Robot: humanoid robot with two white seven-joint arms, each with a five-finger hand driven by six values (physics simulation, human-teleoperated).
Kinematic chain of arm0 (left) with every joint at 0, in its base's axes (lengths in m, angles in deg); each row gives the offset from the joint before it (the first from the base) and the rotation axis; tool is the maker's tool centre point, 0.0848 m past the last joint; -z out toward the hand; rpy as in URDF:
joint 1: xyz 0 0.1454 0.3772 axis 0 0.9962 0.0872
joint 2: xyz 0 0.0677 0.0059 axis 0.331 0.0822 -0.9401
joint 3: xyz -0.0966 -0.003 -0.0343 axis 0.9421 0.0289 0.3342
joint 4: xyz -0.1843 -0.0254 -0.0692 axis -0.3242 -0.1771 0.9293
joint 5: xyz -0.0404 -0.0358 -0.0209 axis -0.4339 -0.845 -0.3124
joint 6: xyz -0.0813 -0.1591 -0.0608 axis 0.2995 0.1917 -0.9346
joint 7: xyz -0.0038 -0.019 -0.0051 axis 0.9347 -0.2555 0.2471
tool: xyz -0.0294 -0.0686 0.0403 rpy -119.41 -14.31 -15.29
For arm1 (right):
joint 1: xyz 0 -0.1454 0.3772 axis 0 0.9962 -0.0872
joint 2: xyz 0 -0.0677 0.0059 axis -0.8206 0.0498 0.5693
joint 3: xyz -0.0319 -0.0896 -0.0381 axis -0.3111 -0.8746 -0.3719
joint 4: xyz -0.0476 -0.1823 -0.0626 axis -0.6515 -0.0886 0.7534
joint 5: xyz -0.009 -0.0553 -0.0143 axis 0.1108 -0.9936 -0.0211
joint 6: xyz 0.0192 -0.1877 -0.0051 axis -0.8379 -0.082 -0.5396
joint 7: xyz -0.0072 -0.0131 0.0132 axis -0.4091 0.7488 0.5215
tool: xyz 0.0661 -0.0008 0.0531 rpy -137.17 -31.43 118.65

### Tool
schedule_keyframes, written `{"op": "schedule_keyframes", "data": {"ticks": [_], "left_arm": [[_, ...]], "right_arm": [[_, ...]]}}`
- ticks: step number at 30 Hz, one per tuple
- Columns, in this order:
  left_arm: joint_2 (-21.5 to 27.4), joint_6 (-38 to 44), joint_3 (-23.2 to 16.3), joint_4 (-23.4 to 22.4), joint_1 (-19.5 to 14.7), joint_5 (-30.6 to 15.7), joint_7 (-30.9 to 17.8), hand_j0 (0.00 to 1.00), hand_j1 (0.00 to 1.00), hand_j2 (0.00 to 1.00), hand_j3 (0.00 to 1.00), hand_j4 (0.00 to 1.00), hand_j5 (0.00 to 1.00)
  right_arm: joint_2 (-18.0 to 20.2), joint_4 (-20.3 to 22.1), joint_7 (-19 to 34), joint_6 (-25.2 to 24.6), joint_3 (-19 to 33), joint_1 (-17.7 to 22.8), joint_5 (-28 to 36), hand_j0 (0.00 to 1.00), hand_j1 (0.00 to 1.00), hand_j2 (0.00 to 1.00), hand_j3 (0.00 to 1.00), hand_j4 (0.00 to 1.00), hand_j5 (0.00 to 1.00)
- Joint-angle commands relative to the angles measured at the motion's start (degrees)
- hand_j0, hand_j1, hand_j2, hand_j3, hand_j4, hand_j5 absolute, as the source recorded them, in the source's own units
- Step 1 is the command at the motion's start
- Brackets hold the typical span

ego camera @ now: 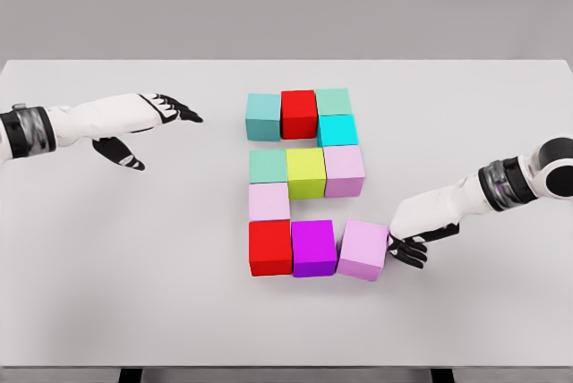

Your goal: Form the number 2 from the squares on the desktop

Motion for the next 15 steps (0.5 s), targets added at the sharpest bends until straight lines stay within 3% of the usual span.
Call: {"op": "schedule_keyframes", "data": {"ticks": [1, 6, 13, 15], "left_arm": [[0.07, 0.12, 0.24, -0.39, 0.0, -0.38, 0.04, 1.0, 1.0, 1.0, 1.0, 1.0, 1.0], [0.07, 0.12, 0.07, -0.65, 0.09, -0.38, 0.21, 1.0, 1.0, 1.0, 1.0, 1.0, 1.0], [2.53, 0.12, -0.11, -4.34, 0.0, -0.47, 3.11, 1.0, 1.0, 1.0, 1.0, 1.0, 1.0], [2.62, 0.12, 0.33, -4.34, 1.23, -0.38, 3.11, 1.0, 1.0, 1.0, 1.0, 1.0, 1.0]], "right_arm": [[-0.02, -0.39, 0.0, -0.1, 0.04, 0.0, 0.31, 0.1, 0.1, 0.1, 0.1, 0.1, 0.1], [-0.1, -0.92, 0.0, -0.1, 0.04, -0.09, 0.31, 0.1, 0.1, 0.1, 0.1, 0.1, 0.1], [-0.1, -1.27, 0.0, -0.1, 0.13, -0.26, 0.4, 0.1, 0.1, 0.1, 0.1, 0.1, 0.1], [-0.1, -1.27, 0.0, -0.1, 0.92, -0.09, 0.4, 0.1, 0.1, 0.1, 0.1, 0.1, 0.1]]}}
